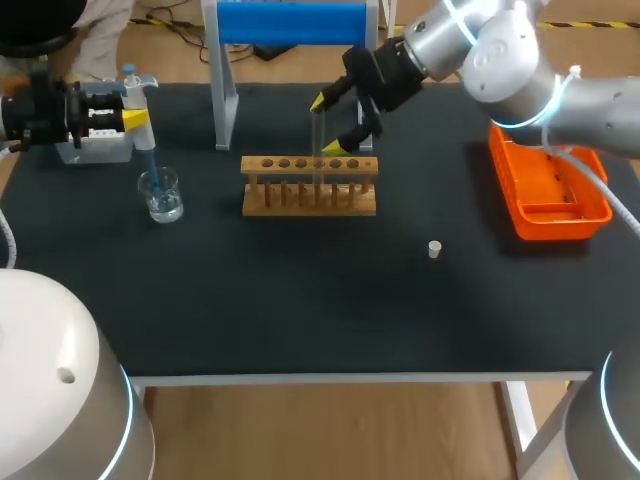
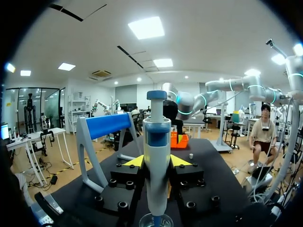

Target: Invert the test tube, pick up the pipette, mount the tip to pipette, aspirate from beaker and dispense into the tube, eject the tip, return the pipette, and cap with the stopper.

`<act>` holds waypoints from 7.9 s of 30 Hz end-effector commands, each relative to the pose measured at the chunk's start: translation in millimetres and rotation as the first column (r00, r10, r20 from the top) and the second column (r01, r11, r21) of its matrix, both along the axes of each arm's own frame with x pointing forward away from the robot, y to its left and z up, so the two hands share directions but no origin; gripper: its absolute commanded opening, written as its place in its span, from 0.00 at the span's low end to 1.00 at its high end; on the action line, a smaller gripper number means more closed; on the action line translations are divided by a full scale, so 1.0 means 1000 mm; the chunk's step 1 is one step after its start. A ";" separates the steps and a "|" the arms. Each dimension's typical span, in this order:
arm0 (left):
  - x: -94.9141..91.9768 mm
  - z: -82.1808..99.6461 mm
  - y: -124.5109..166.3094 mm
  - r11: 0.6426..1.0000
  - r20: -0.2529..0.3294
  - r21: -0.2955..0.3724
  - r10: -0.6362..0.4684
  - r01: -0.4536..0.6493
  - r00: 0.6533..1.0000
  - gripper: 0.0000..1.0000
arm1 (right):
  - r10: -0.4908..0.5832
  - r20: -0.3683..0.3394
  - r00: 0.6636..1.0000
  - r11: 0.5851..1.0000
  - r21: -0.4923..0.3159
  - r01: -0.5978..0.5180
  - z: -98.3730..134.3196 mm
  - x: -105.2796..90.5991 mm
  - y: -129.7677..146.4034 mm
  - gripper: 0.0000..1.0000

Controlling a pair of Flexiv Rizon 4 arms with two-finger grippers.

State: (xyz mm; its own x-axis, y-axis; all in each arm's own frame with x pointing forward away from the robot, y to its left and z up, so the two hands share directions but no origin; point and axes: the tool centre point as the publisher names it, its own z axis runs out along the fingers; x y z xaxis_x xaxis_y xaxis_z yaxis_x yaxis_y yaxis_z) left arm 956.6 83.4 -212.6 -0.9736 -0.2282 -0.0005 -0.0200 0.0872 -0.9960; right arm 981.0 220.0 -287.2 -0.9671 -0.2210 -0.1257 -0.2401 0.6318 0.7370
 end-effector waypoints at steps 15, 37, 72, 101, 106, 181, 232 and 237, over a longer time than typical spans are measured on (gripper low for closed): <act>-0.001 0.001 -0.001 1.000 0.000 0.001 0.002 -0.002 1.000 0.00 | -0.006 -0.003 1.000 0.999 -0.033 0.006 -0.021 0.007 0.008 1.00; -0.001 0.001 -0.001 1.000 0.000 0.001 0.002 -0.002 1.000 0.00 | -0.057 -0.080 0.995 0.998 -0.045 0.053 -0.013 0.006 0.008 1.00; -0.001 0.001 -0.001 1.000 0.000 0.001 0.002 -0.002 1.000 0.00 | -0.077 -0.057 0.995 0.996 -0.044 0.074 -0.011 0.003 0.008 1.00; -0.014 0.038 -0.013 0.998 0.056 0.050 0.031 -0.034 0.998 0.00 | -0.077 -0.057 0.995 0.996 -0.044 0.074 -0.011 0.003 0.008 1.00; -0.015 0.045 -0.015 0.998 0.061 0.056 0.035 -0.039 0.998 0.00 | -0.077 -0.057 0.995 0.996 -0.044 0.074 -0.011 0.003 0.008 1.00; 0.020 0.197 -0.193 0.969 0.041 0.039 -0.247 0.245 0.968 0.00 | -0.077 -0.057 0.995 0.996 -0.044 0.074 -0.011 0.003 0.008 1.00; 0.031 0.202 -0.271 0.932 0.067 -0.018 -0.360 0.362 0.931 0.00 | -0.077 -0.057 0.995 0.996 -0.044 0.074 -0.011 0.003 0.008 1.00; 0.032 0.197 -0.270 0.931 0.066 -0.024 -0.361 0.364 0.930 0.00 | -0.077 -0.057 0.995 0.996 -0.044 0.074 -0.011 0.003 0.008 1.00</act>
State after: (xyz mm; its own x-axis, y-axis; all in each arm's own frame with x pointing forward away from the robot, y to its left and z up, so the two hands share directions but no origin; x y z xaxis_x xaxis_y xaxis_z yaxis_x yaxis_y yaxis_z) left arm 985.9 -186.9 -12.9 -0.9896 0.1316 -0.0583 0.0651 0.0478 -0.9967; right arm 984.2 228.1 -299.0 -0.9866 -0.1513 -0.0604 -0.1478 0.6754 0.7225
